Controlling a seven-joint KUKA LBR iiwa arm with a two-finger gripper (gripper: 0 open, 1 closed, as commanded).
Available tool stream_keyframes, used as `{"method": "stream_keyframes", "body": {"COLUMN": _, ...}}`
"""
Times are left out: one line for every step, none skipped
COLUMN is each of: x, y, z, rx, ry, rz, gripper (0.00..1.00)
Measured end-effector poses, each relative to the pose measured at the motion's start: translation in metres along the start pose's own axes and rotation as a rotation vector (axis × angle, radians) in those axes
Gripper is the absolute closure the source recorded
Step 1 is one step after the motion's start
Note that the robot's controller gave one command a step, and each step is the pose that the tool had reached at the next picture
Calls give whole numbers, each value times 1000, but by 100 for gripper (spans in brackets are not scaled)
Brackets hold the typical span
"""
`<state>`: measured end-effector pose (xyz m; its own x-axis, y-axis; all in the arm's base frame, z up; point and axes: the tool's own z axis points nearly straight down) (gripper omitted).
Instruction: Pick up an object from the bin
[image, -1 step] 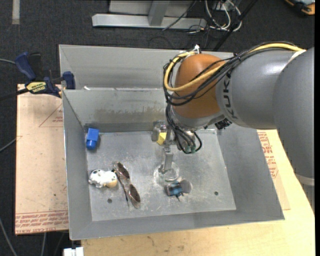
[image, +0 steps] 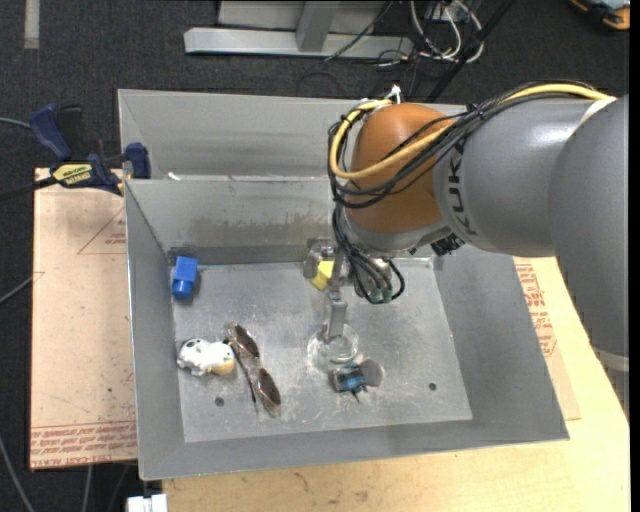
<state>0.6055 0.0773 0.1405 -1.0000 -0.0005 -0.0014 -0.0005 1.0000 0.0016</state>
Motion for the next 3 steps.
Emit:
{"method": "stream_keyframes", "body": {"x": 23, "y": -36, "z": 45, "rx": -1, "ry": -5, "rz": -294, "gripper": 0}}
{"method": "stream_keyframes", "body": {"x": 57, "y": -56, "z": 47, "rx": -1, "ry": -3, "rz": -365, "gripper": 0}}
{"method": "stream_keyframes", "body": {"x": 62, "y": -61, "z": 44, "rx": 0, "ry": 0, "rz": -421, "gripper": 0}}
